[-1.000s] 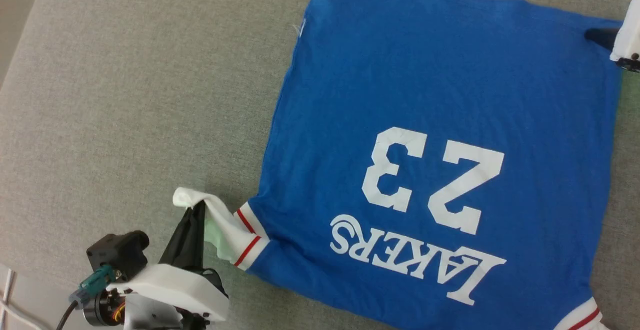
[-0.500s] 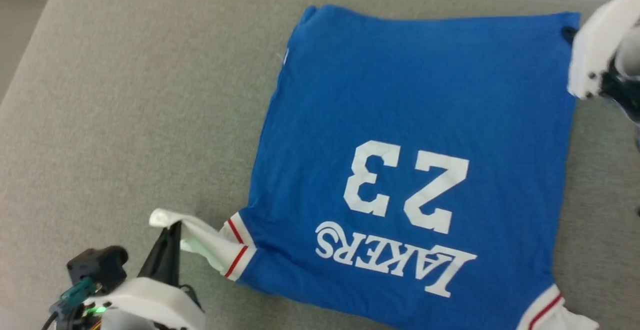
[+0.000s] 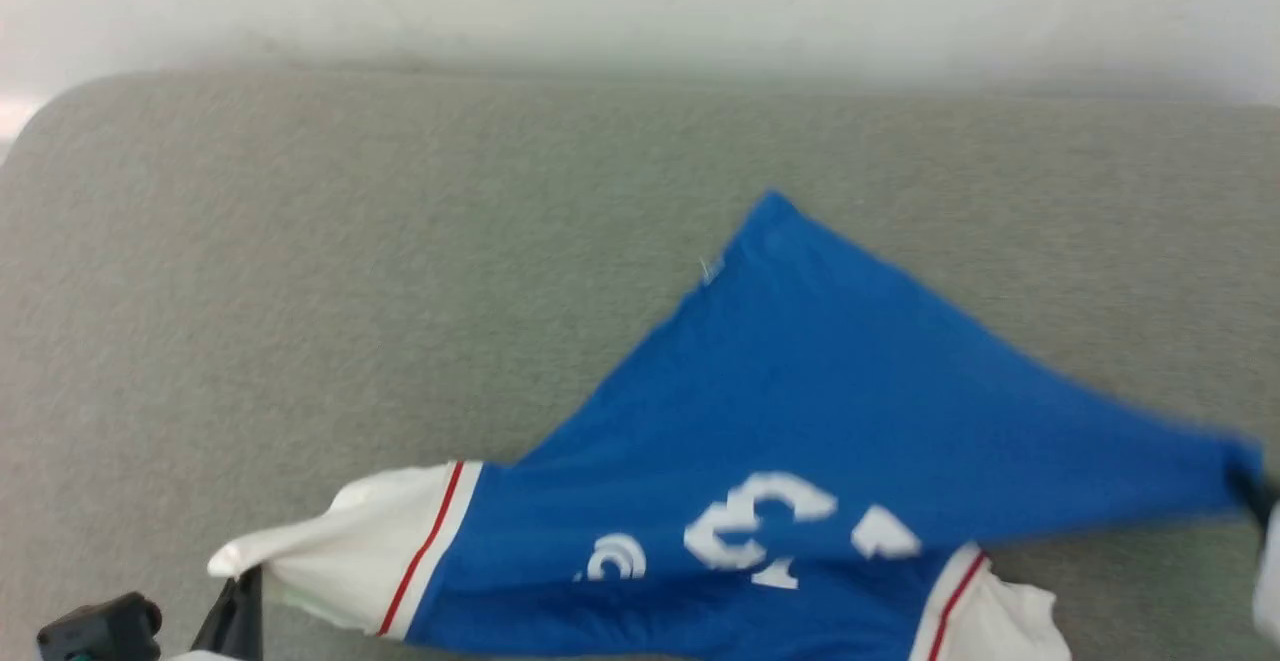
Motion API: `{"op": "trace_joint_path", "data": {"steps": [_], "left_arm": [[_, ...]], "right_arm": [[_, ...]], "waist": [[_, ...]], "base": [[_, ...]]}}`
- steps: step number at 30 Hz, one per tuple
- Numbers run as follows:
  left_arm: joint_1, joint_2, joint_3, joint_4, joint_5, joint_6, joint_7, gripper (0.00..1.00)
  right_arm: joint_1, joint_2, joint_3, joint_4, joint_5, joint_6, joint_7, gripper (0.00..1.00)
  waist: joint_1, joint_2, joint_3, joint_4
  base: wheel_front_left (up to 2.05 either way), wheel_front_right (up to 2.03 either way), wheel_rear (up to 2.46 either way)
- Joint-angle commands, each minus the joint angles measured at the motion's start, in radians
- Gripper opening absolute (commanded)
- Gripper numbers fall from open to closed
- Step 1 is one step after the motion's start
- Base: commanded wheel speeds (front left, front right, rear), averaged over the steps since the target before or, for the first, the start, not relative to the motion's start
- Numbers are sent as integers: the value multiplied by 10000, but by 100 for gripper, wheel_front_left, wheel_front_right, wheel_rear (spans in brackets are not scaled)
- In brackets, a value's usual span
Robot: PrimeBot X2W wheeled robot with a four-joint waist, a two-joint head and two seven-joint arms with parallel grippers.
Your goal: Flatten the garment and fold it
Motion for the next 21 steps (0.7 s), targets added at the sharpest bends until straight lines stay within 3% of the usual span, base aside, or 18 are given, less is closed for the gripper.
{"op": "trace_joint_path", "data": {"steps": [1,5,9,10,11,12,16,21], "left_arm": [[144,85,127,9,-57,115,39,0],[430,181,365,130,-187,248,185,0],[613,216,486,208,-306,282,246,0],[619,216,485,222,-321,277,250,0],[611,212,485,238,-335,274,249,0],[599,205,481,258,-349,273,250,0],[557,176,417,326,-399,249,280,0],[300,123,282,233,-345,204,181,0]], "right_arm": [[760,393,-440,-393,-72,-9,121,0],[3342,2279,-2064,-1893,-80,-9,598,0],[4901,4149,-2995,-2808,-115,-9,1270,0],[5135,4412,-3109,-2850,-166,-9,1541,24],[5325,4579,-3194,-2824,-175,-9,1851,86],[5436,4665,-3245,-2811,-183,-9,2030,100],[5068,4758,-3350,-3094,-156,-9,1486,100],[3285,4743,-3418,-3186,-670,-9,-895,100]], "waist": [[3,-1,-690,-756],[3,-1,-751,-930],[3,-1,-737,-1068],[3,-1,-723,-1081],[3,-1,-709,-1094],[3,-1,-709,-1108],[3,-1,-708,-1152],[3,-1,-543,-1081]], "base": [[0,0,0],[0,0,0],[0,0,0],[0,0,0],[0,0,0],[0,0,0],[0,0,0],[0,0,0]]}}
